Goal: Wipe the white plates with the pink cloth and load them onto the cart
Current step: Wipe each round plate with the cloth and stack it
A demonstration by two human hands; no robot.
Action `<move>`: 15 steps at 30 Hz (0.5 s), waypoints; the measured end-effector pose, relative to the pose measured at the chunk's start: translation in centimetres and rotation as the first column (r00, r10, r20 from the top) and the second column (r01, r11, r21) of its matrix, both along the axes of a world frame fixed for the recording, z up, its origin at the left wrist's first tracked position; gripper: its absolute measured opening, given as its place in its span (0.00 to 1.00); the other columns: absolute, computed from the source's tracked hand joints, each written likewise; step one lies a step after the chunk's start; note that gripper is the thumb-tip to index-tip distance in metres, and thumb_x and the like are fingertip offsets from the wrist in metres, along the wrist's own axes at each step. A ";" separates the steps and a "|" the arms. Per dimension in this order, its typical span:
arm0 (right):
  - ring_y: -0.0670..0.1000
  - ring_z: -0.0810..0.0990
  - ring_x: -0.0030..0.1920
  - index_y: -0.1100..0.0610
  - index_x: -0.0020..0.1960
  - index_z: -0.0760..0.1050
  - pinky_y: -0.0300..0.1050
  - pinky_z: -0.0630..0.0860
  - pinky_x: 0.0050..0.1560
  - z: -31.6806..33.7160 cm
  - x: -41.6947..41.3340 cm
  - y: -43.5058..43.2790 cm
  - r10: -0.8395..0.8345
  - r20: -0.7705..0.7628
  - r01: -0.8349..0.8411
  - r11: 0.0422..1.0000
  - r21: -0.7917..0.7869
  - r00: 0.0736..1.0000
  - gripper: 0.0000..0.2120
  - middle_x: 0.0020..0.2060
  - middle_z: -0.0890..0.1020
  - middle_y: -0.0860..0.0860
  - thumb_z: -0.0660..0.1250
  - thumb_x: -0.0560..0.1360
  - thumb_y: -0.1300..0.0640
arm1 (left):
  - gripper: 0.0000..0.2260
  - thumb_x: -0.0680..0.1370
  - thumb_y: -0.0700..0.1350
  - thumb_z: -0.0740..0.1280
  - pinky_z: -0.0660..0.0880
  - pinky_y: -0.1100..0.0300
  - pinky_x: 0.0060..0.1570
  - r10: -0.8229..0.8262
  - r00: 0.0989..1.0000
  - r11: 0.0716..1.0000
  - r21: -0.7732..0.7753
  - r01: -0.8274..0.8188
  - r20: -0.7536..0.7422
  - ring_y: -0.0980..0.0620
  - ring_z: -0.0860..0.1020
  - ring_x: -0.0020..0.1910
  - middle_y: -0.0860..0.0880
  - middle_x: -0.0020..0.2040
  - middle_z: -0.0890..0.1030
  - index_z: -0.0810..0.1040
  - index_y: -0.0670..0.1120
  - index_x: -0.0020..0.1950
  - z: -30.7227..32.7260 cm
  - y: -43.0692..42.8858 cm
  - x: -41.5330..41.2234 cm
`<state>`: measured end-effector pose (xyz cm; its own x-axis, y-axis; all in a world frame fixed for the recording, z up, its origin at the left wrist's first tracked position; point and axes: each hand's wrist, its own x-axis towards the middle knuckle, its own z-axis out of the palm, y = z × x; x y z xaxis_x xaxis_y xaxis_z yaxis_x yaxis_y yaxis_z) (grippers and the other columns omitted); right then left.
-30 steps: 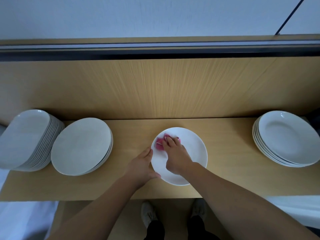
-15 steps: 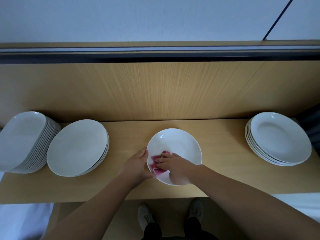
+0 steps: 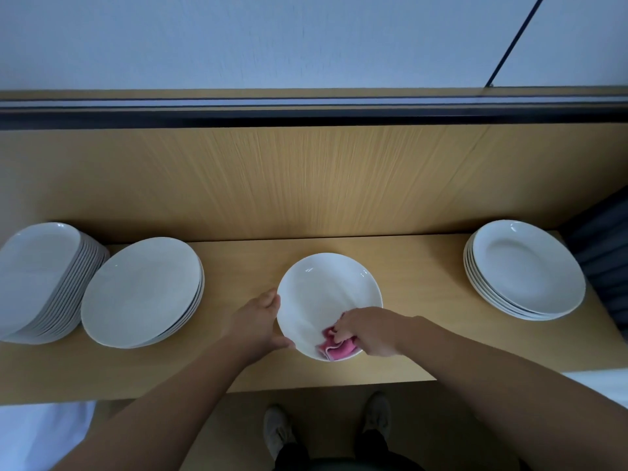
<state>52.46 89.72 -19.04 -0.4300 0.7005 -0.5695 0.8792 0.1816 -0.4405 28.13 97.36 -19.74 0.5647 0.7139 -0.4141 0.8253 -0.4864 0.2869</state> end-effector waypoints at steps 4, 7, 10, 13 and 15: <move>0.44 0.75 0.46 0.51 0.44 0.81 0.39 0.70 0.55 1.3 0.6 0.3 0.006 -0.094 -0.008 1.000 -0.023 0.996 0.11 0.45 0.82 0.44 0.60 0.77 0.57 | 0.44 0.69 0.69 0.66 0.67 0.54 0.69 -0.040 0.999 0.998 0.044 0.040 -0.004 0.53 0.62 0.74 0.54 0.77 0.58 0.54 0.52 0.78 0.2 0.0 0.0; 0.43 0.74 0.59 0.44 0.55 0.82 0.40 0.68 0.64 2.3 2.0 2.1 -0.039 -0.027 0.040 0.998 0.048 0.999 0.14 0.56 0.81 0.39 0.61 0.78 0.57 | 0.42 0.72 0.67 0.66 0.62 0.54 0.71 -0.086 0.996 0.993 0.078 0.086 -0.010 0.52 0.58 0.75 0.52 0.78 0.55 0.54 0.49 0.78 0.6 -0.2 0.1; 0.39 0.70 0.66 0.44 0.61 0.79 0.37 0.69 0.59 2.5 2.7 5.0 -0.068 -0.054 0.077 0.976 0.203 0.996 0.24 0.60 0.78 0.35 0.59 0.75 0.68 | 0.37 0.75 0.63 0.64 0.58 0.55 0.73 -0.184 0.983 0.980 0.078 0.185 -0.023 0.52 0.55 0.77 0.52 0.79 0.55 0.57 0.47 0.78 1.1 -0.7 0.4; 0.45 0.69 0.68 0.49 0.61 0.79 0.44 0.72 0.55 2.5 1.8 7.3 0.043 -0.015 -0.035 0.931 0.363 0.999 0.28 0.63 0.77 0.41 0.57 0.70 0.73 | 0.25 0.80 0.51 0.63 0.60 0.56 0.72 -0.287 0.958 0.954 0.092 0.287 -0.012 0.52 0.57 0.76 0.51 0.78 0.59 0.64 0.46 0.75 1.3 -0.8 0.6; 0.50 0.67 0.69 0.53 0.64 0.76 0.47 0.71 0.58 1.9 0.8 8.0 0.081 0.082 -0.107 0.908 0.406 0.993 0.25 0.64 0.76 0.44 0.58 0.73 0.71 | 0.20 0.81 0.40 0.60 0.61 0.57 0.71 -0.338 0.941 0.933 0.120 0.338 -0.017 0.51 0.60 0.75 0.50 0.76 0.63 0.67 0.45 0.74 1.2 -0.8 0.7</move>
